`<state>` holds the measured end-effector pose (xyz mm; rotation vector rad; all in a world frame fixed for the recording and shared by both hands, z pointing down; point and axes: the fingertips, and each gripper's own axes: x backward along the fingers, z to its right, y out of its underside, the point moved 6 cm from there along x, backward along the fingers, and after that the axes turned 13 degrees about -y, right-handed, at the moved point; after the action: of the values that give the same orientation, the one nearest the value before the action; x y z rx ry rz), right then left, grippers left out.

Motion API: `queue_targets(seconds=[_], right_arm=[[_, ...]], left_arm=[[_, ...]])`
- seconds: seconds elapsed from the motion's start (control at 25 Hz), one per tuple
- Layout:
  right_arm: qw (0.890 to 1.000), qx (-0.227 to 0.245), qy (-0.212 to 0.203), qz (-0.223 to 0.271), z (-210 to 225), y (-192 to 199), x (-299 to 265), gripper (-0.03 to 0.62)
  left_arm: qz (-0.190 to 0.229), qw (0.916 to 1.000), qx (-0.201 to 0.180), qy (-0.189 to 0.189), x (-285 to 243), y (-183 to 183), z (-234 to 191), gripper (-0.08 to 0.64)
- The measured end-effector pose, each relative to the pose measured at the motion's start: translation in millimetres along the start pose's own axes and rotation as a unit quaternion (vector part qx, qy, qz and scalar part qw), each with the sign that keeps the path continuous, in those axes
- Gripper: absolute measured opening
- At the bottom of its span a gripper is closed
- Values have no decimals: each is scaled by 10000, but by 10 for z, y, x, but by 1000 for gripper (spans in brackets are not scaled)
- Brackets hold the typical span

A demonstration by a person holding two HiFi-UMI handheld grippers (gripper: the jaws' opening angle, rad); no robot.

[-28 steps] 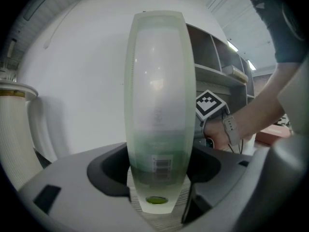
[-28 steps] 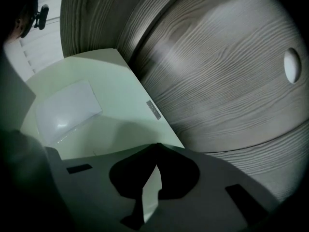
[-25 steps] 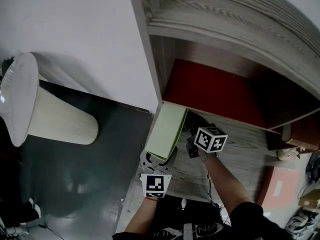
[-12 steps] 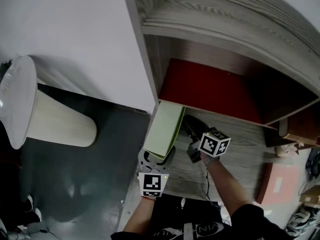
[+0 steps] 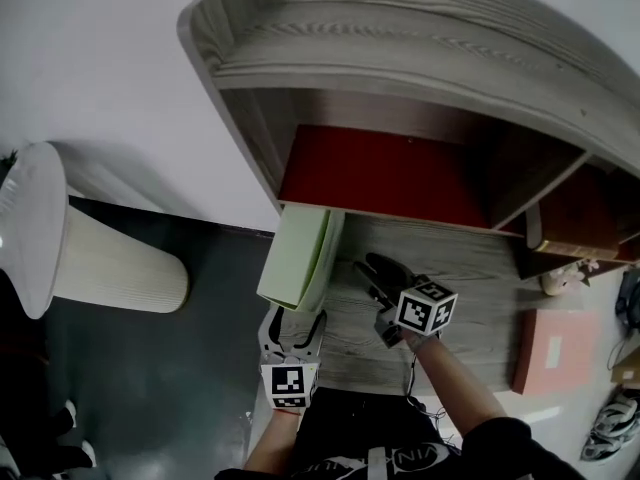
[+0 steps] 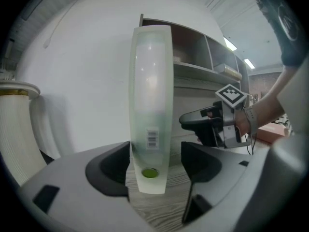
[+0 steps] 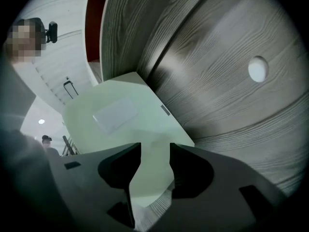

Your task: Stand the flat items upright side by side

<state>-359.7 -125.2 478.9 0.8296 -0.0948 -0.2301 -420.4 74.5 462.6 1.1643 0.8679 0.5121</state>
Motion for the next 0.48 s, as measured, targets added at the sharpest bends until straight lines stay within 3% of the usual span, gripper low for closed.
queue_targets(seconds=[0.24,0.48], right_arm=[[9994,170,246,173,-190,58,606,198],[9948,459,775,465,-405,64,1456,198]], left_arm=[[-83,9996,3,-285,272,44,216,324],[-21,9996,-185,213,392,-71,710,324]])
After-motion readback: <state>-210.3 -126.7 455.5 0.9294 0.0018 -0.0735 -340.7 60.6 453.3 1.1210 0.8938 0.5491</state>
